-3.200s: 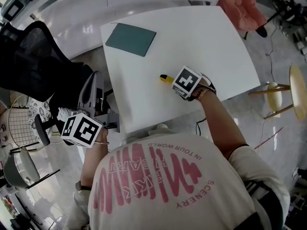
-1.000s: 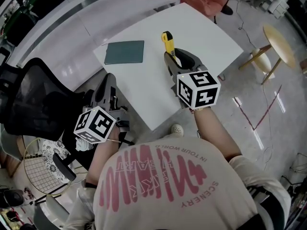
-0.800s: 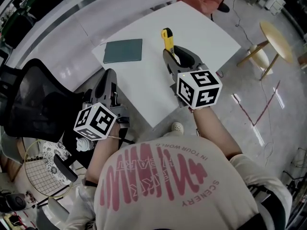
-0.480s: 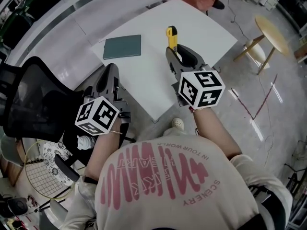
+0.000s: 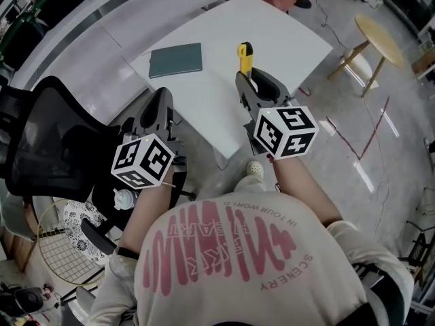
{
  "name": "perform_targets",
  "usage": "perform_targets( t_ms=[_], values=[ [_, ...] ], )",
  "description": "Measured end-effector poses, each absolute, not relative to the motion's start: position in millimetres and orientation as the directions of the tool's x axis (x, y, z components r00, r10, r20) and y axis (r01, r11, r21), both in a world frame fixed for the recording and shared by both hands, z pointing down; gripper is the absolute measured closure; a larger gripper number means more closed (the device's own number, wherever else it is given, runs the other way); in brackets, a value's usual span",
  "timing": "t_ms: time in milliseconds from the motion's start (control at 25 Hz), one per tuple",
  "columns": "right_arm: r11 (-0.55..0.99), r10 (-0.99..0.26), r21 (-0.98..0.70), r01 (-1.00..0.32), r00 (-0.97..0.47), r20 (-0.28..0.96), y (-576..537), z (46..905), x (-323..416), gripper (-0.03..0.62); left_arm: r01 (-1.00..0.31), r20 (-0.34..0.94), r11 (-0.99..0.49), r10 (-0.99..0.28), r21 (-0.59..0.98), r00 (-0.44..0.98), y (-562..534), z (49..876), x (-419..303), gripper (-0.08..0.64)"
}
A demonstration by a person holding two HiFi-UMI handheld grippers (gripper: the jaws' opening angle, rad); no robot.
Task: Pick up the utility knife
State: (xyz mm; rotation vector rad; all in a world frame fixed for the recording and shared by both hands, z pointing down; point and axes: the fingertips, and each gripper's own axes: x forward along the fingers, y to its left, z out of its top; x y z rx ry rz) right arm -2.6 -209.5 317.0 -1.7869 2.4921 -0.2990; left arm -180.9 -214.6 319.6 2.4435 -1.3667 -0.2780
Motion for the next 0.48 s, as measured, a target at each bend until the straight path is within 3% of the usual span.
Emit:
perform_targets(
  t_ms=[480],
  values=[
    [0.256,-0.955,-0.192,-0.947,-0.278,0.101,-203,332,-3,0.462,-0.780,0.008,-0.498,-0.841,0.380,0.541,-212,328,-186,0.535]
  ],
)
